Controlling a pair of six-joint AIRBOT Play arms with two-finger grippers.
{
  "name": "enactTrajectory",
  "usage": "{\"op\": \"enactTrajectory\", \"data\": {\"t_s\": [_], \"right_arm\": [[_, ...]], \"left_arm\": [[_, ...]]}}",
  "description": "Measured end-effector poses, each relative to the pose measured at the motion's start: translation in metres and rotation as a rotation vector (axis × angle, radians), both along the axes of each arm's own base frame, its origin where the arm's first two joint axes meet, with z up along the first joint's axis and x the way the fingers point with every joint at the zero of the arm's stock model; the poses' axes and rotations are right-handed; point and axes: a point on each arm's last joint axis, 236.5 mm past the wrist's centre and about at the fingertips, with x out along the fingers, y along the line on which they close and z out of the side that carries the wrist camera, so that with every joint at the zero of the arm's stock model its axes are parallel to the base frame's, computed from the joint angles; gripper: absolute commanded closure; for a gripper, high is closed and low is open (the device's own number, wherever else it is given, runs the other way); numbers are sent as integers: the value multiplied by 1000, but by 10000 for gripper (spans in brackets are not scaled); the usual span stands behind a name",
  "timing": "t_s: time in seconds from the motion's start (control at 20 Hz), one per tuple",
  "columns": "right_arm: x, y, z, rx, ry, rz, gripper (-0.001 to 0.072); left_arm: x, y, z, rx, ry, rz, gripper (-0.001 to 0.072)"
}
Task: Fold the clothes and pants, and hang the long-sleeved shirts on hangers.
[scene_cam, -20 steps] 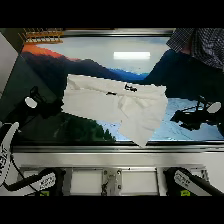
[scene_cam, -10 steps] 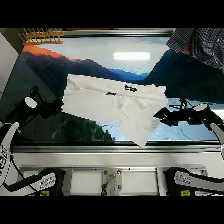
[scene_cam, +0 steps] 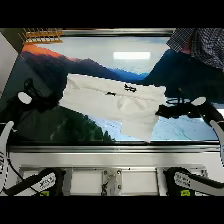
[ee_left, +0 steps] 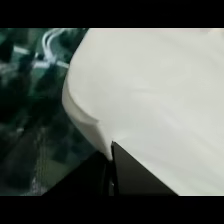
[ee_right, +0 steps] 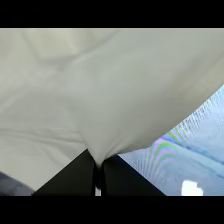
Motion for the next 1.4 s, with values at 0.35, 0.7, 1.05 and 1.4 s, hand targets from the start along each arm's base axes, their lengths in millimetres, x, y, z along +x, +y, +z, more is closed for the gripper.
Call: {"op": "enactTrajectory", "data": {"t_s": [0.35, 0.7, 1.05, 1.4], "right_arm": [[35, -18, 302, -230, -743, -9, 700], [-87, -2, 495, -352, -1290, -100, 700], [-124, 10, 509, -249, -1299, -151, 701], [-25, 8, 359, -81, -671, -96, 701]], "left_arm": [[-7, 23, 307, 155, -678, 49, 701], [-171, 8, 488, 338, -1155, 139, 702], [-210, 11, 497, 410, -1174, 211, 702], [-57, 31, 323, 165, -634, 58, 701]]}}
